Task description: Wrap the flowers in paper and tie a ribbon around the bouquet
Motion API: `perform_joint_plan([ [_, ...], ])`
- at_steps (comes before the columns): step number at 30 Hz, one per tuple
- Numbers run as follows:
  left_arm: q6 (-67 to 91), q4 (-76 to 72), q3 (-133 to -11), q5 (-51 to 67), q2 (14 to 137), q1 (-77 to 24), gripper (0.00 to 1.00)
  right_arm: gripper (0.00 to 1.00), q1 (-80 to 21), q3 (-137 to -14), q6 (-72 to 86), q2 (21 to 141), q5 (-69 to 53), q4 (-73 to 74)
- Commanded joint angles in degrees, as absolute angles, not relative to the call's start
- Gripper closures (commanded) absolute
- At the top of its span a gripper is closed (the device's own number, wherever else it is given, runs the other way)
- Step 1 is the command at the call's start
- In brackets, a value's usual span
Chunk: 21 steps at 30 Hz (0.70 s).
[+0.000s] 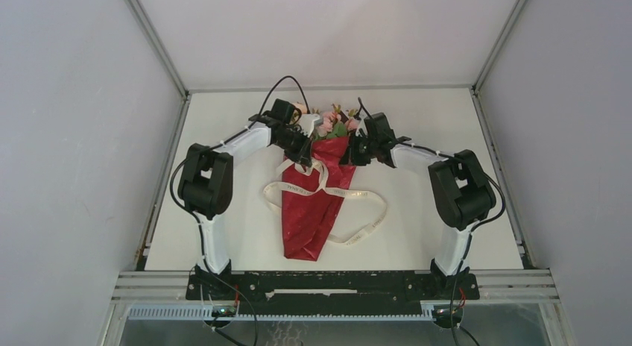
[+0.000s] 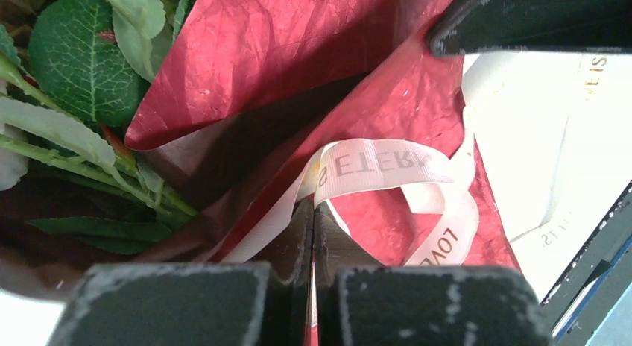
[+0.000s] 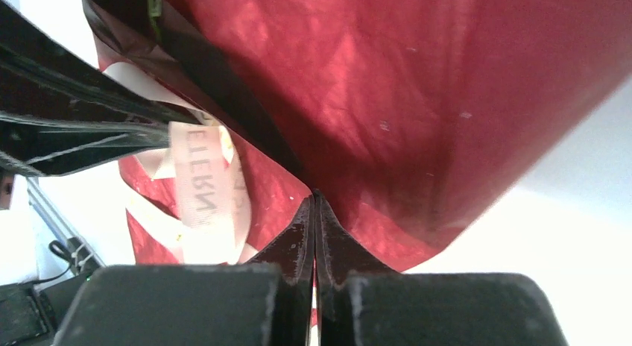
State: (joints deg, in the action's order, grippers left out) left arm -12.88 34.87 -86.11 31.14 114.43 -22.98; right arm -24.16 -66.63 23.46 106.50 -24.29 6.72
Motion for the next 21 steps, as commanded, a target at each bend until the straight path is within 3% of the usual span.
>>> perform_joint_plan([
  [1,-11.7,35.3,-89.2,31.0,112.9,-23.8,1.00,1.00,-20.9,-64.1,23.5,102.6,-20.5,4.4],
  [12,-16.3,42.2,-97.6,31.5,107.3,-28.6,1.00,1.00,-18.3,-63.6,22.8,103.7,-19.8,6.8],
  [19,-22.2,40.1,-108.3,17.5,110.9,-31.7,0.99,1.00,-18.6,-63.6,22.8,104.2,-20.4,7.0],
  [21,-22.4,39.6,-112.2,12.2,114.6,-31.8,0.95,1.00,-18.5,-63.6,22.8,104.0,-20.3,7.3],
])
